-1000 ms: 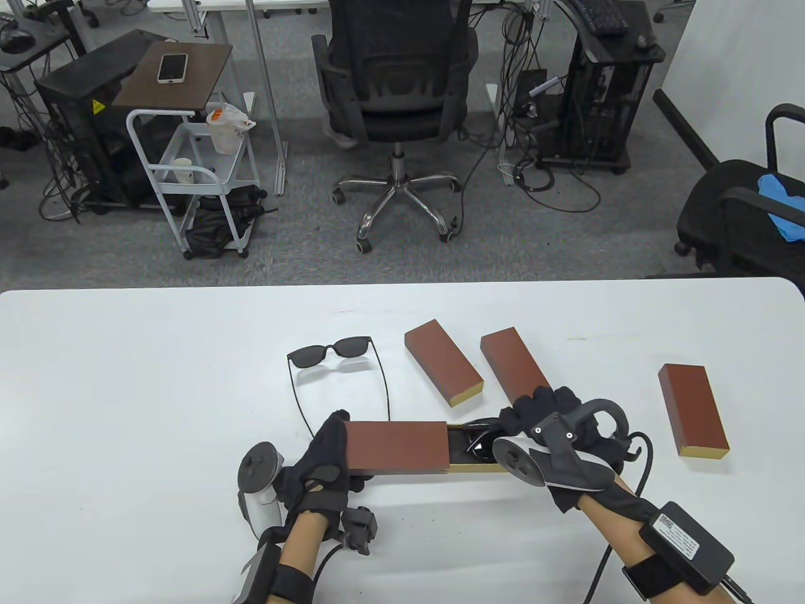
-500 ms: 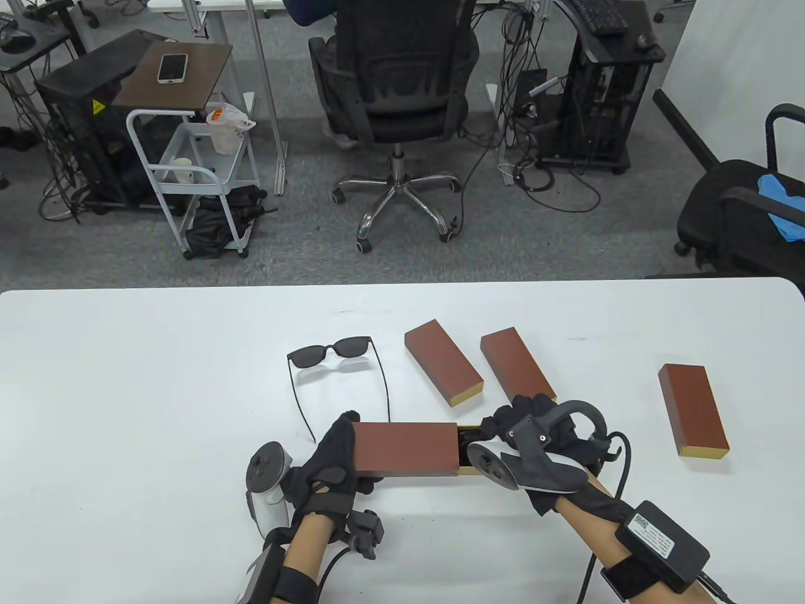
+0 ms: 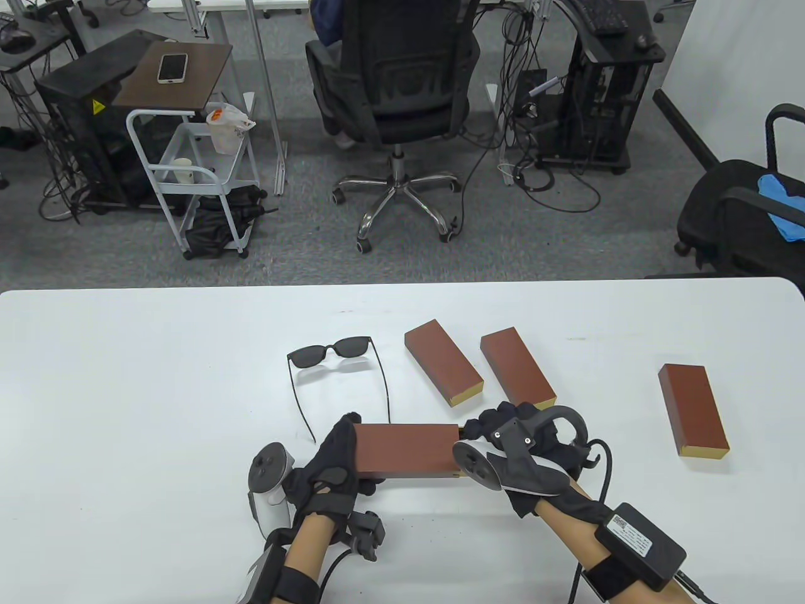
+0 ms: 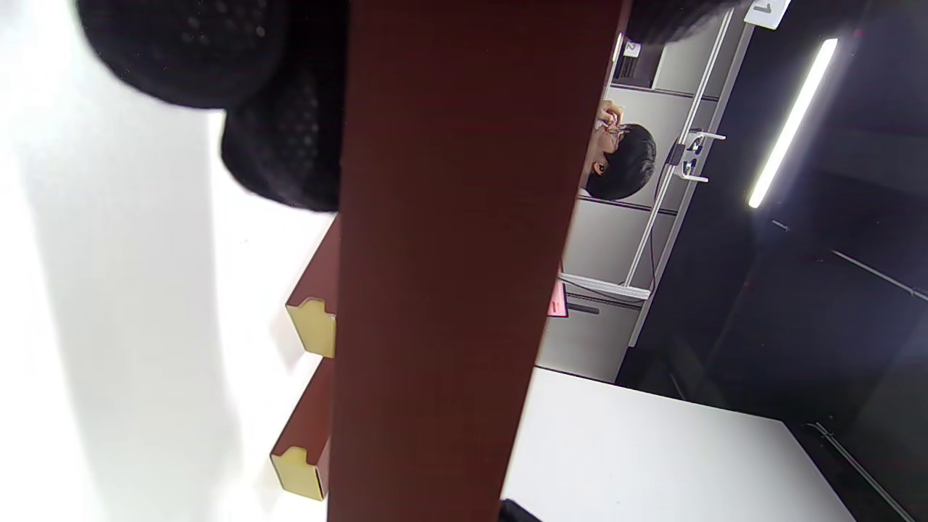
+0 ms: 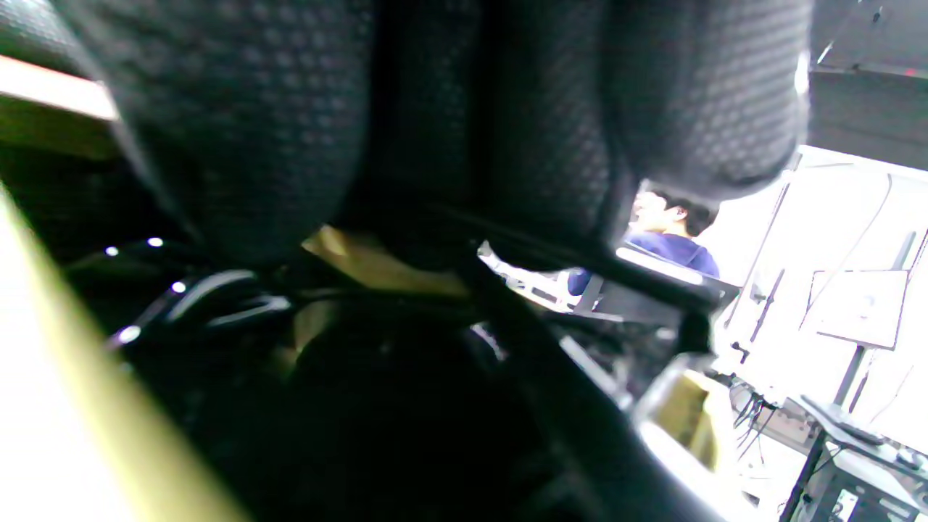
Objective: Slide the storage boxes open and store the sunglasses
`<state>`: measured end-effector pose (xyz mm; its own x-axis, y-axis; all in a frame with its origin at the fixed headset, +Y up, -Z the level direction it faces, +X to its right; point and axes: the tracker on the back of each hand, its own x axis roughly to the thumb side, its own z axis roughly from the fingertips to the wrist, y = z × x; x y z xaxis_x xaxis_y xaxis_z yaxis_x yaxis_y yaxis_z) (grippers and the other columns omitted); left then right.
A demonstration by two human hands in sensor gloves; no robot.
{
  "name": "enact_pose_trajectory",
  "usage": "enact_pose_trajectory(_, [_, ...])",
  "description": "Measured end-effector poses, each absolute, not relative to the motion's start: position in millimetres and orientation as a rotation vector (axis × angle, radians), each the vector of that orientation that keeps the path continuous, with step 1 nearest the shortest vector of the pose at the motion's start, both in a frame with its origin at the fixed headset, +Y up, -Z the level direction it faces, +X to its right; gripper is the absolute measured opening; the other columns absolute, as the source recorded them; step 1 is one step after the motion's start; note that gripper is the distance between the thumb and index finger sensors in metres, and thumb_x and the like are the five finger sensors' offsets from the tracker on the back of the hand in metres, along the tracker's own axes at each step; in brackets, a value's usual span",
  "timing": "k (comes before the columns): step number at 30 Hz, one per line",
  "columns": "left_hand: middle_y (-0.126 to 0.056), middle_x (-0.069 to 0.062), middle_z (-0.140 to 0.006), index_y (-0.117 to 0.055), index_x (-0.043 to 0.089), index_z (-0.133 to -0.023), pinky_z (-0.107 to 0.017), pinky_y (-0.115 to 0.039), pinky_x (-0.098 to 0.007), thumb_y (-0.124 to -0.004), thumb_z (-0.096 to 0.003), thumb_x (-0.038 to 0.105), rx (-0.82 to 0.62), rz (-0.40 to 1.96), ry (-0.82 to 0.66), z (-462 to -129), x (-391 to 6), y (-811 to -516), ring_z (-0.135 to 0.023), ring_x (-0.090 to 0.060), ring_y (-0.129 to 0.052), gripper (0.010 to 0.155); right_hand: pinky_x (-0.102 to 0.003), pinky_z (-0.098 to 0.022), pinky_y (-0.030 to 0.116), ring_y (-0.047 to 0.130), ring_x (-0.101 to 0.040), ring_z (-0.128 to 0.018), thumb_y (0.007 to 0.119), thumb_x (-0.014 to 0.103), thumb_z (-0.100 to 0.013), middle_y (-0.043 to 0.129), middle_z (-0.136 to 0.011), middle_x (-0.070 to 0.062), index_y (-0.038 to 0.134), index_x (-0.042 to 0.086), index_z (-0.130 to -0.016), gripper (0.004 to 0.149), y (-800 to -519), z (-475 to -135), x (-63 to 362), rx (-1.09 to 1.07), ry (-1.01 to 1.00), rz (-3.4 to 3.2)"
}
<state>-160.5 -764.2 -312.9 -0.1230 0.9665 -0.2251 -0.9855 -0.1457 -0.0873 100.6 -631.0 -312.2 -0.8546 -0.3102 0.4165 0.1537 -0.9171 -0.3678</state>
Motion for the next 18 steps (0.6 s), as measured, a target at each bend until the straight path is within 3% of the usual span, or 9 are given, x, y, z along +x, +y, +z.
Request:
enact_pose_trajectory(6, [-0.089, -0.011, -0.077, -0.046, 0.018, -0.111, -0.034, -0.082, -0.045, -0.053, -0.0493, 0.061, -0.255, 1.684, 0.091, -314.4, -163.0, -765.1, -0.049, -0.027, -0.097, 0.076, -0.044, -0.047, 0.085, 0.098, -0.027, -0.060, 0.086, 0.050, -0.027, 0.097, -0.074, -0.001, 0.086, 0.032, -0.072, 0.048, -623.3, -319.8, 127.1, -0.624, 0.535, -3.056])
enact_pose_trajectory(9, [-0.088, -0.011, -0.078, -0.044, 0.019, -0.111, -0.035, -0.081, -0.045, -0.052, -0.0492, 0.061, -0.263, 1.685, 0.079, -315.0, -163.0, -765.4, -0.050, -0.027, -0.096, 0.076, -0.046, -0.051, 0.081, 0.093, -0.030, -0.068, 0.083, 0.058, -0.026, 0.090, -0.082, -0.004, 0.081, 0.031, -0.078, 0.059, -624.4, -331.0, 152.3, -0.457, 0.513, -3.277])
enact_pose_trajectory(13, [-0.086, -0.011, -0.079, -0.042, 0.019, -0.112, -0.036, -0.081, -0.045, -0.049, -0.0489, 0.061, -0.272, 1.699, 0.065, -315.1, -162.7, -765.3, -0.052, -0.027, -0.095, 0.076, -0.049, -0.050, 0.080, 0.084, -0.038, -0.077, 0.077, 0.071, -0.024, 0.077, -0.094, -0.012, 0.071, 0.029, -0.087, 0.077, -653.3, -345.1, 194.2, -0.185, 0.297, -3.713])
enact_pose_trajectory(18, [-0.085, -0.009, -0.081, -0.039, 0.020, -0.112, -0.038, -0.080, -0.045, -0.047, -0.0487, 0.061, -0.278, 1.722, 0.052, -315.6, -161.8, -766.4, -0.054, -0.026, -0.095, 0.076, -0.047, -0.045, 0.083, 0.087, -0.041, -0.074, 0.074, 0.072, -0.027, 0.070, -0.097, -0.017, 0.065, 0.027, -0.091, 0.078, -691.5, -346.3, 215.9, 0.045, -0.045, -4.101])
